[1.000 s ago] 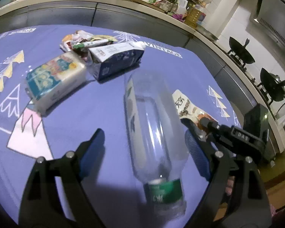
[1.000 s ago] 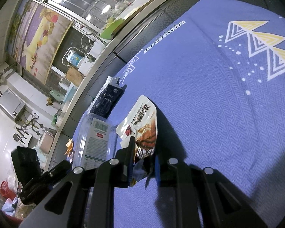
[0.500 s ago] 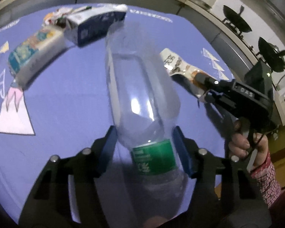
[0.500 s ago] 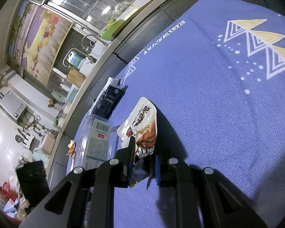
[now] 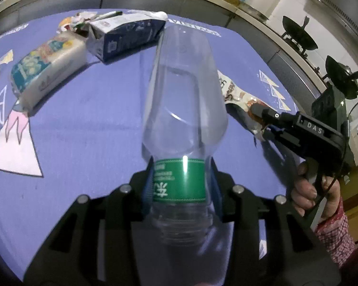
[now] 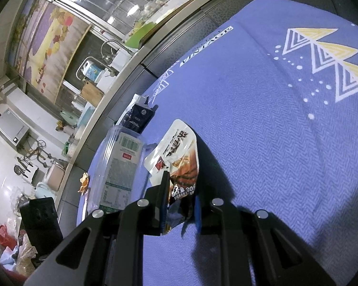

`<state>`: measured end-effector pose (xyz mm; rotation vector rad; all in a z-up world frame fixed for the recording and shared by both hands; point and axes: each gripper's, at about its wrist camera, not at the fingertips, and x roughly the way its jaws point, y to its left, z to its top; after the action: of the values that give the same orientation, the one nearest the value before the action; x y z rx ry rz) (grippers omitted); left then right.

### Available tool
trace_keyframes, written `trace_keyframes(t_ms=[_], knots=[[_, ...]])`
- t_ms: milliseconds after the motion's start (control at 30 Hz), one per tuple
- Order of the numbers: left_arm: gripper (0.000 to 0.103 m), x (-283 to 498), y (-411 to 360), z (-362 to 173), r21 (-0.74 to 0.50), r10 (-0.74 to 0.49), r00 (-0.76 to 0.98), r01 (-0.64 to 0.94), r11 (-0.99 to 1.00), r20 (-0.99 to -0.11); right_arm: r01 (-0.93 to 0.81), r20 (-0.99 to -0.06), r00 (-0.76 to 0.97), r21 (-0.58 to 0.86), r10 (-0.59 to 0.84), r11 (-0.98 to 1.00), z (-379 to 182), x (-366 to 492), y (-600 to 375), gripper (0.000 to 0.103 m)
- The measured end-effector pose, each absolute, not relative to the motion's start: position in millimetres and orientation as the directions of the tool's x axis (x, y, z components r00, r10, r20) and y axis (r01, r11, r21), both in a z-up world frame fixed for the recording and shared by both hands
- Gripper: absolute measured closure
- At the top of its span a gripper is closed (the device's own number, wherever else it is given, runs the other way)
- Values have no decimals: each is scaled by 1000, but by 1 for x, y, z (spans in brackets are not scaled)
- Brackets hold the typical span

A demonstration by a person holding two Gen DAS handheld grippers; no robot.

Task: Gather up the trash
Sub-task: 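Lift the held bottle and wrapper off the table with both tools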

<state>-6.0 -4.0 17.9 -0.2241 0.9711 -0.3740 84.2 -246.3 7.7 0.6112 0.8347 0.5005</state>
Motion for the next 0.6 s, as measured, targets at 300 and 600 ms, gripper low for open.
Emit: trace_keyframes(t_ms=[300, 600], knots=[[63, -4, -1, 18, -359, -417, 513, 214, 908, -750, -173, -532, 574, 664, 622, 727, 7, 86, -242, 88], [63, -5, 0, 18, -363, -420, 515, 213, 907, -747, -173, -533, 574, 663, 622, 728, 7, 86, -241, 88]])
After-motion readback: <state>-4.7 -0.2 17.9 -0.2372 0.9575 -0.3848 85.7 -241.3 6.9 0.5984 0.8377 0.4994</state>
